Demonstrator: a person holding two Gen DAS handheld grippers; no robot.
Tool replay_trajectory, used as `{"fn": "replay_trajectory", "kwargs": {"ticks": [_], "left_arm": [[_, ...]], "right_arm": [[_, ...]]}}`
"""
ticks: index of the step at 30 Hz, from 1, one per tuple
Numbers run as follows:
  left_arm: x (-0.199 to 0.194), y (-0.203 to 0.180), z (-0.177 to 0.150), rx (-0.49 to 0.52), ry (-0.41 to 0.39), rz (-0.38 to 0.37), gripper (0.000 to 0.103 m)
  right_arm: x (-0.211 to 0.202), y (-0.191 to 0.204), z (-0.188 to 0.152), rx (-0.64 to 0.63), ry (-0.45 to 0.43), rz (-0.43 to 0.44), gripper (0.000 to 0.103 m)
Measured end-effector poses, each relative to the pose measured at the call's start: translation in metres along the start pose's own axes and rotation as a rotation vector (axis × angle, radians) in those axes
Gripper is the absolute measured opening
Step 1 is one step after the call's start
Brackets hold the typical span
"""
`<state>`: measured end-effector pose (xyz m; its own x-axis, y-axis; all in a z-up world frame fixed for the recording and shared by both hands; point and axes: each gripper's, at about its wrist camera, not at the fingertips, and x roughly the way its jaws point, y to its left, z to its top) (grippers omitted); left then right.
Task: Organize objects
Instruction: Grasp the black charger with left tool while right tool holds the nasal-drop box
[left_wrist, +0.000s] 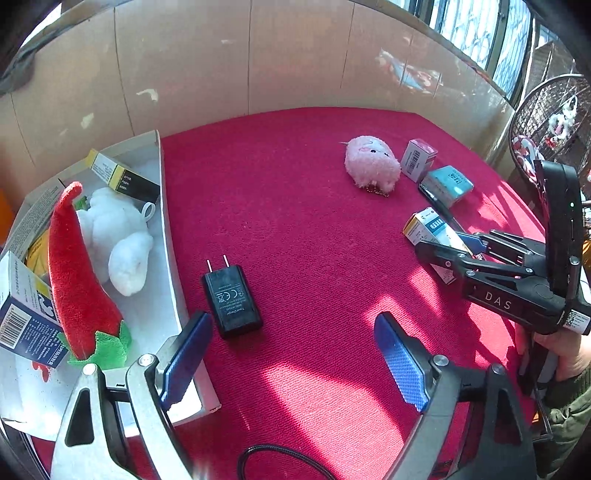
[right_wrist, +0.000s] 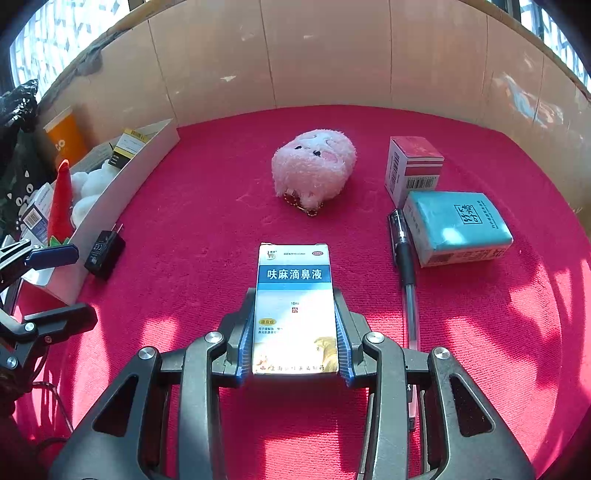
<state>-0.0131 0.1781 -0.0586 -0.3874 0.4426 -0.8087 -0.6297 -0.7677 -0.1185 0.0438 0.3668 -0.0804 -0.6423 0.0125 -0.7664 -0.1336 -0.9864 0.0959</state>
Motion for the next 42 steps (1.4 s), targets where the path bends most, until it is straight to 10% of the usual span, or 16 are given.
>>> {"fn": "replay_trajectory", "kwargs": {"ticks": [5, 25, 28, 32, 42], "left_arm": [[0.010, -0.006, -0.005, -0.017, 0.031, -0.050, 0.090], [0.043, 0.009, 0.014, -0.048, 0.040, 0.200, 0.082], [0.049, 0.000, 0.014, -0.010, 0.025, 0.224, 0.077], [0.045, -0.006, 0.012, 0.018, 0.008, 0.168, 0.030], [0.009, -0.021, 0.012, 0.092, -0.105, 0.164, 0.029]], "right_arm": [[0.001, -0.002, 0.000, 0.003, -0.001, 0.002, 0.036], [0.002, -0.005, -0.001, 0.009, -0.003, 0.007, 0.036], [0.003, -0.004, -0.001, 0.006, -0.002, 0.005, 0.036], [0.002, -0.003, 0.000, 0.004, -0.004, 0.004, 0.036], [-0.025, 0.007, -0.003, -0.015, -0.073, -0.018, 0.036]]}}
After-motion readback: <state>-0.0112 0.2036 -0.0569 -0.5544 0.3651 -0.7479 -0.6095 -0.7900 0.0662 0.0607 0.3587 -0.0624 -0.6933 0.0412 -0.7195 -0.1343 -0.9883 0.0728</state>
